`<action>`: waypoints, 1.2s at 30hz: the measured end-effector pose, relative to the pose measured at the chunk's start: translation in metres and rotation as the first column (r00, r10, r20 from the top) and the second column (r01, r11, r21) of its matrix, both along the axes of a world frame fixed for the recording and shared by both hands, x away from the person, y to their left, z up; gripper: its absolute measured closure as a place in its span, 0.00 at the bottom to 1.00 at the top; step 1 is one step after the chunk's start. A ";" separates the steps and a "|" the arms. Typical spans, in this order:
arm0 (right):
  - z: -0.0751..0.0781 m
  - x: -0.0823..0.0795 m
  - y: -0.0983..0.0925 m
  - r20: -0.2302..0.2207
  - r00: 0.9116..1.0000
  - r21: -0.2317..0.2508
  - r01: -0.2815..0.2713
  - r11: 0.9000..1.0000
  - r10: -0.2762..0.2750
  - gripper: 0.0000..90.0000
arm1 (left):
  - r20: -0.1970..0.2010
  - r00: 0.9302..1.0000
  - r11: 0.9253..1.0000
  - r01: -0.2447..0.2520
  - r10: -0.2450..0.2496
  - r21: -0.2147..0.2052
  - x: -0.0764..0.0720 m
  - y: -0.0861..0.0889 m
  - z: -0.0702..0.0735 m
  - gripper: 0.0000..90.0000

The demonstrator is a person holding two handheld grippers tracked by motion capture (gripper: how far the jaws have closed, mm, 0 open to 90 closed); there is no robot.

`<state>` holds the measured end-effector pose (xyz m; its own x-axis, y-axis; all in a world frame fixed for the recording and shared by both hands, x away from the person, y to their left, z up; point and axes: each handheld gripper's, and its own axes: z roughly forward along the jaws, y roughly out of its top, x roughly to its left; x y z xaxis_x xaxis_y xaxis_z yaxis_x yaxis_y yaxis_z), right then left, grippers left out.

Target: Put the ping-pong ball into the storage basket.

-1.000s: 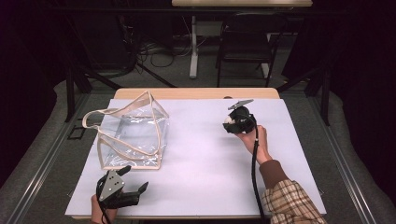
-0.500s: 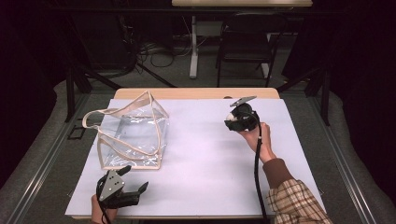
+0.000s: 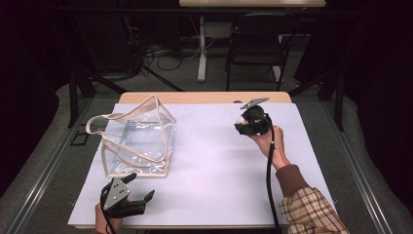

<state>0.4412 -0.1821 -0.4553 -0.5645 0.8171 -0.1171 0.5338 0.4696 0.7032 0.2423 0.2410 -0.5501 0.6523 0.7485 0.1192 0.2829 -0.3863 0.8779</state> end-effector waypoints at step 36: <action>0.042 -0.013 0.003 0.053 0.998 -0.022 -0.029 0.999 0.030 0.56 | 0.002 1.000 1.000 0.000 0.000 0.001 0.000 0.000 0.000 0.18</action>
<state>0.4280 -0.1789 -0.4135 -0.5810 0.7970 -0.1651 0.4812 0.5000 0.7201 0.2421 0.2408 -0.5497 0.6518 0.7487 0.1211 0.2813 -0.3869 0.8782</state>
